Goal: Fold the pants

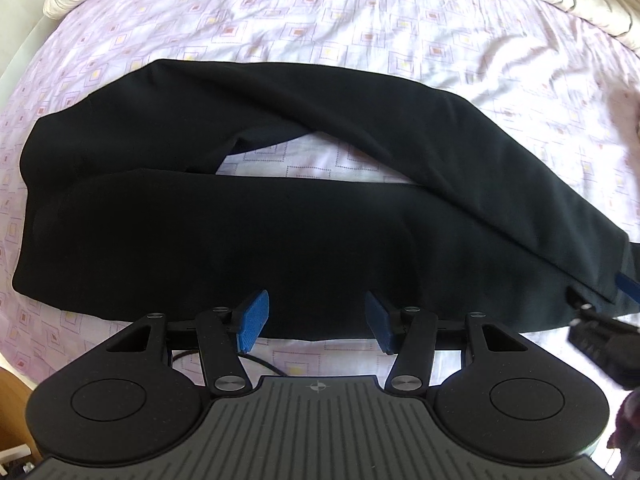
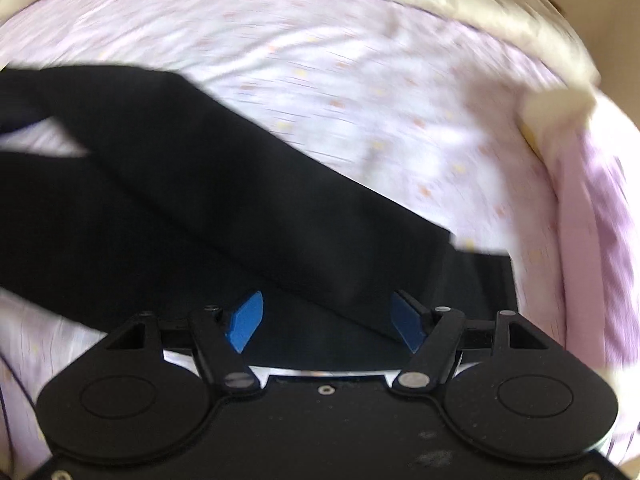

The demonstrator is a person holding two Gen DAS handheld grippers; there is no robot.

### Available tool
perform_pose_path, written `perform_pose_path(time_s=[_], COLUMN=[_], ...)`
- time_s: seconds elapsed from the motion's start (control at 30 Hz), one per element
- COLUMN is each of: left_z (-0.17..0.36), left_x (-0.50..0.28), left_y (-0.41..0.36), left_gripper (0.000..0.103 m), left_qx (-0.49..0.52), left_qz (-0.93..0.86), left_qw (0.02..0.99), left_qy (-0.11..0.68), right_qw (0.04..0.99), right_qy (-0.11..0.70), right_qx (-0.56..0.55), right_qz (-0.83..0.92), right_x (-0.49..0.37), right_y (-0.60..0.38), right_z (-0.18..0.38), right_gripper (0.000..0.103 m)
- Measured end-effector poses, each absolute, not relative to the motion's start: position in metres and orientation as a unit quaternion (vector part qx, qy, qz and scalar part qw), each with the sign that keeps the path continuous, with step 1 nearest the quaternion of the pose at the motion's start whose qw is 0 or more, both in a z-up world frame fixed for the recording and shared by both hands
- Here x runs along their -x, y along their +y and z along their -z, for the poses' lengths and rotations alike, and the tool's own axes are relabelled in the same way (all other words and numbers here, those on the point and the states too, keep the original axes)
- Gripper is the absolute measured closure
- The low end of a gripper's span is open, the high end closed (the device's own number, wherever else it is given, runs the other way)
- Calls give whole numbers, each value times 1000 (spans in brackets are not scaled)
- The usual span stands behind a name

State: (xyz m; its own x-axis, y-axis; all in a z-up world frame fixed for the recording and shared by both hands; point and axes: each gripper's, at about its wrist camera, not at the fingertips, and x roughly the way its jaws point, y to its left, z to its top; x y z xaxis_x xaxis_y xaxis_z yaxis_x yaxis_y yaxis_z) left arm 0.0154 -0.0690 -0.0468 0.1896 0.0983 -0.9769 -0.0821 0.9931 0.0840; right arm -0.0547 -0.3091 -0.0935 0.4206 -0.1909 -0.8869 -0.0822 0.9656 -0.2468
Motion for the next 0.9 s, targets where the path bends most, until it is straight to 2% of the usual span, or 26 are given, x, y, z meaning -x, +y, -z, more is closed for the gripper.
perform_pose_path(time_s=[0.1,0.17,0.2,0.23,0.27,0.3,0.33,0.37,0.67,0.8,0.9], left_z=[48,48,49,49,50,50,51,50,41,33,31], left_x=[-19,-20,-21,-21,-22,-22,-23,-24,-36,-43,-46], left_y=[-71,-71,-71,-70,-70,-70,-70,-69,-69,-73,-74], left_gripper=[51,51,51,51,51,51,51,51,51,51,51], left_qx=[-3,-1,-3,-6,-4,-2,0,4,-4,3,2], left_qz=[-66,-69,-73,-79,-81,-82,-83,-81,-89,-88,-89], left_qw=[765,764,762,758,758,755,754,750,765,771,777], left_qy=[641,642,643,647,648,650,652,656,638,631,624], right_qw=[829,821,818,816,816,816,814,814,868,878,873], right_qy=[524,523,522,520,519,519,523,526,472,455,463], right_qx=[195,225,236,244,246,244,242,233,150,149,154], right_qz=[-22,-45,-52,-61,-68,-74,-76,-79,-43,-18,-10], right_x=[54,52,52,52,50,49,48,46,-10,-64,-112], right_y=[-281,-266,-260,-254,-250,-248,-247,-249,-259,-254,-300], right_z=[104,111,114,115,114,114,113,110,26,20,38], right_gripper=[30,34,40,51,57,72,92,99,101,101,101])
